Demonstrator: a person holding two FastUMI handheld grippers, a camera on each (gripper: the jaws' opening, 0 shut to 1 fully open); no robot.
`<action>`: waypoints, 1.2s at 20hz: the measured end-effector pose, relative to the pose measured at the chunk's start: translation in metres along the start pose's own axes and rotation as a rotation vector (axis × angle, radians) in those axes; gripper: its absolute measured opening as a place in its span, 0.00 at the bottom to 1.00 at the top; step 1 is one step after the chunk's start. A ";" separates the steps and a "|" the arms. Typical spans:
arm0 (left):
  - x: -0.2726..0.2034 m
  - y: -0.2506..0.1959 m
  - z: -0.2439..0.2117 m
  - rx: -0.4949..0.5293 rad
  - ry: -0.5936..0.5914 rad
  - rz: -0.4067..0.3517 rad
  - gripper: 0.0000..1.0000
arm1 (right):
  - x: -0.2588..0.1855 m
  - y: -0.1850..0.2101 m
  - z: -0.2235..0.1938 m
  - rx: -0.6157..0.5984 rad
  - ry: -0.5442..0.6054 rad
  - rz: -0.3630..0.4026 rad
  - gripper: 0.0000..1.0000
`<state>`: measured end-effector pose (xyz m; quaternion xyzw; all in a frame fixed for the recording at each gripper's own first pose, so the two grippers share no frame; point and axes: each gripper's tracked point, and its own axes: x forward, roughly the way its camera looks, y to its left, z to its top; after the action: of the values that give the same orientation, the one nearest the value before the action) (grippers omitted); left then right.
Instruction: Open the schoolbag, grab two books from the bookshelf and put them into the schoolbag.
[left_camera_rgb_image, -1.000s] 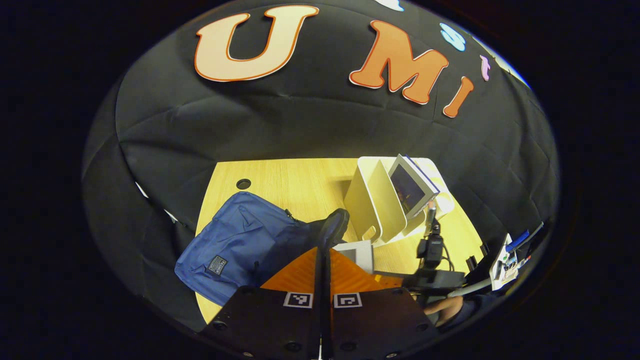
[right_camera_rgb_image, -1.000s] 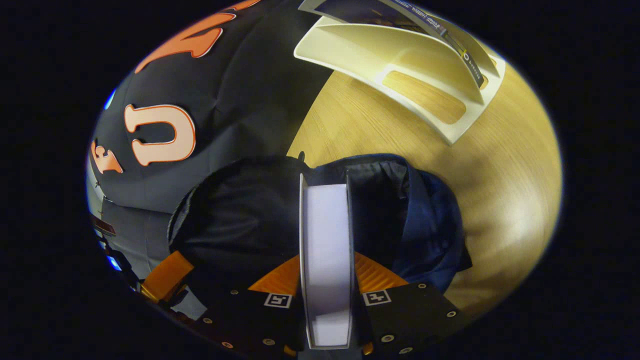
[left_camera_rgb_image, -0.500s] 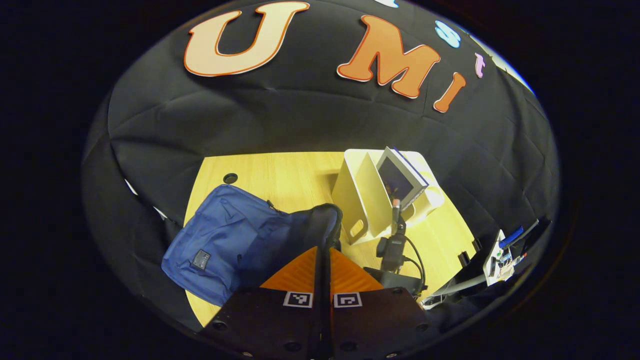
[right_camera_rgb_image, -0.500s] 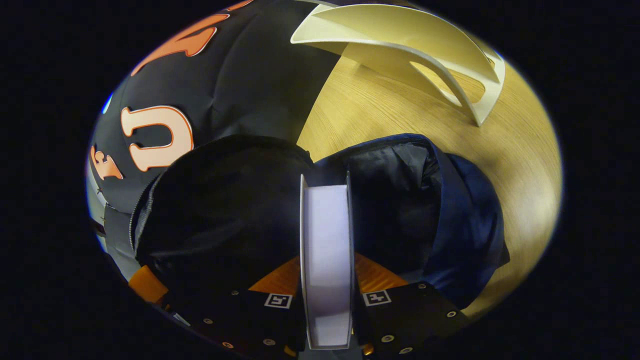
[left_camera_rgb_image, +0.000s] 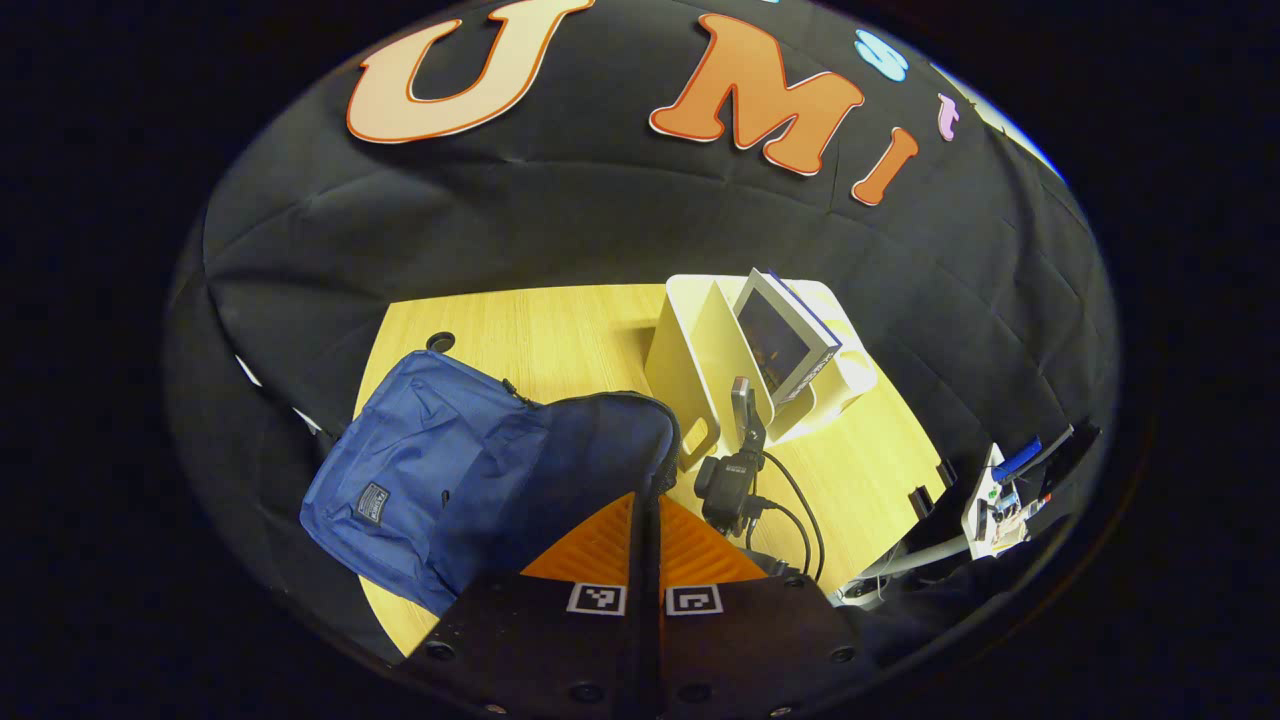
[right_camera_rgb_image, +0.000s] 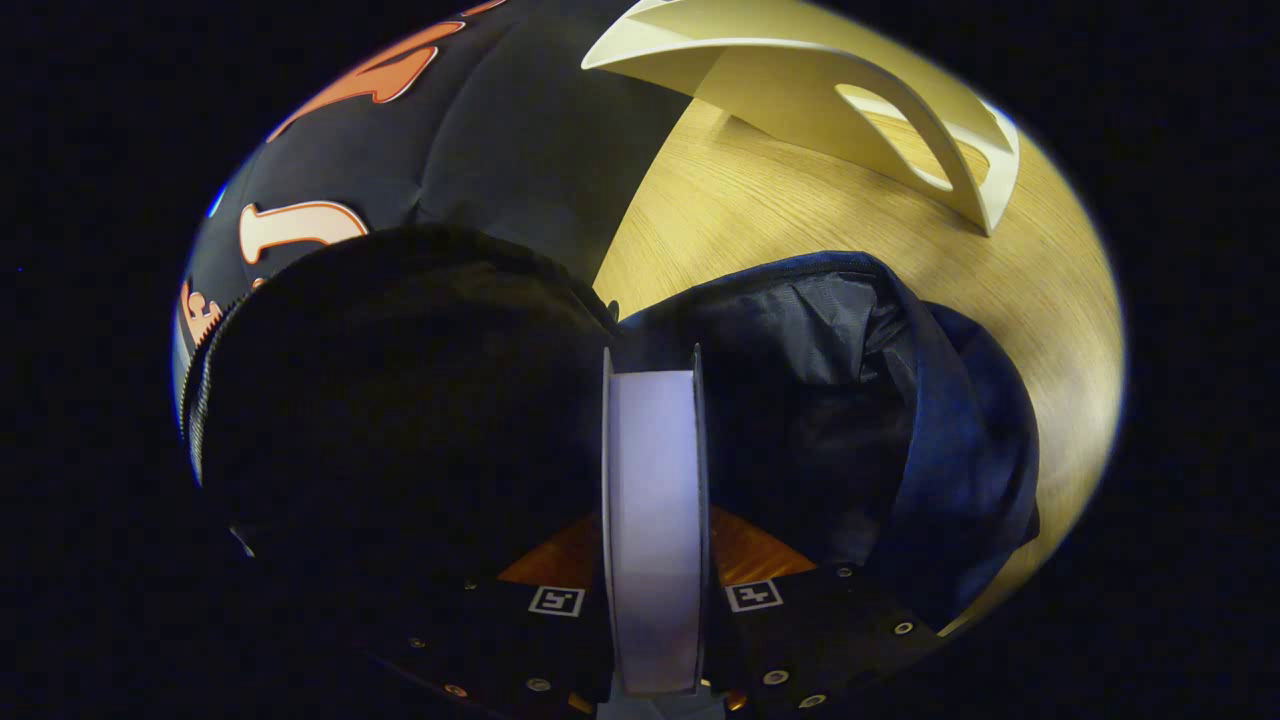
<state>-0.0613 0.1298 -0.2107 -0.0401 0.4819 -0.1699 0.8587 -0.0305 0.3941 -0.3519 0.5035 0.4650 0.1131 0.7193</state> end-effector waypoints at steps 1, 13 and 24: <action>0.000 0.001 0.002 0.007 -0.001 0.007 0.01 | 0.004 0.001 -0.001 0.001 0.010 0.007 0.37; -0.001 0.019 0.010 -0.039 -0.022 0.051 0.00 | -0.032 -0.020 -0.030 -0.029 0.201 -0.192 0.92; 0.007 0.022 0.014 -0.111 -0.043 0.054 0.00 | -0.128 -0.002 0.033 -0.317 0.124 -0.214 0.96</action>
<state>-0.0406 0.1471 -0.2143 -0.0783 0.4730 -0.1186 0.8695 -0.0744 0.2919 -0.2805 0.3238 0.5359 0.1385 0.7673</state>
